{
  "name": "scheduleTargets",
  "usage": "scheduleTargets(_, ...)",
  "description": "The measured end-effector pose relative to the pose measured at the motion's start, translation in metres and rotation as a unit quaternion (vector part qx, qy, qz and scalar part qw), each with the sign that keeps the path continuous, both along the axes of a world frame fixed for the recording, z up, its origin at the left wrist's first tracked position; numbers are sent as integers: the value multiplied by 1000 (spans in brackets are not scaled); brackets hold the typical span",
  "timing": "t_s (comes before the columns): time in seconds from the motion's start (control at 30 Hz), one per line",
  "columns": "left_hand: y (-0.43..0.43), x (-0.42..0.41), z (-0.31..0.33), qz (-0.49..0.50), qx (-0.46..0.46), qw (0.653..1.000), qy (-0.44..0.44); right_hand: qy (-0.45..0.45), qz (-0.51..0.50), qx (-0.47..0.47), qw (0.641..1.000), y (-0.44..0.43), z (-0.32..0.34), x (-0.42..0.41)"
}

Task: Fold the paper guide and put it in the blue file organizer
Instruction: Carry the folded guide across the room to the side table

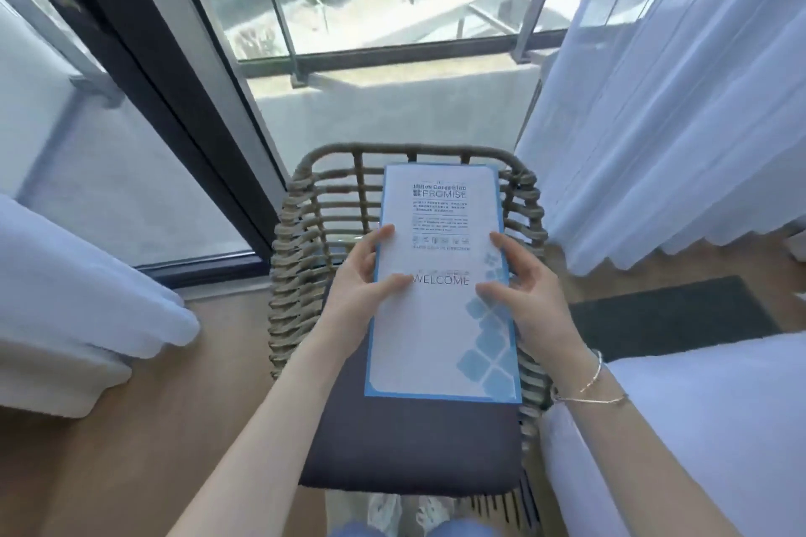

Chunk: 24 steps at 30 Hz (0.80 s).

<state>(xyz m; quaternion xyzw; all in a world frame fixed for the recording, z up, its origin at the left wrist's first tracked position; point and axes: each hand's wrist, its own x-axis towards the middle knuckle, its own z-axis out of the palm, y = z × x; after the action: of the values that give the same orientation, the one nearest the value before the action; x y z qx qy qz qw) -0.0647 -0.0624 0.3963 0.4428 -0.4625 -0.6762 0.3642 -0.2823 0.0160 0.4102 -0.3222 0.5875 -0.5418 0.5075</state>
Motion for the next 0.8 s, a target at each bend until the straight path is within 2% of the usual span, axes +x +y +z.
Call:
scheduleTargets(0.2,12,13,126,16,-105,994,20,36,-3,-99,994,7,121,13)
scheduleTargets(0.33,28,36,173,55,-169,984,12,40,34,-153,987,4,164,33)
scheduleTargets(0.47,51,80,199,148,-207,967,-7,12,116,-183,976,-12,190,74)
scheduleTargets(0.67,121,183,212,346,-229,910,-25,-42,294,-198,934,-22,206,189)
scheduleTargets(0.8,202,247,216,477,-223,848,-52,-64,422,-189,884,-1,208,284)
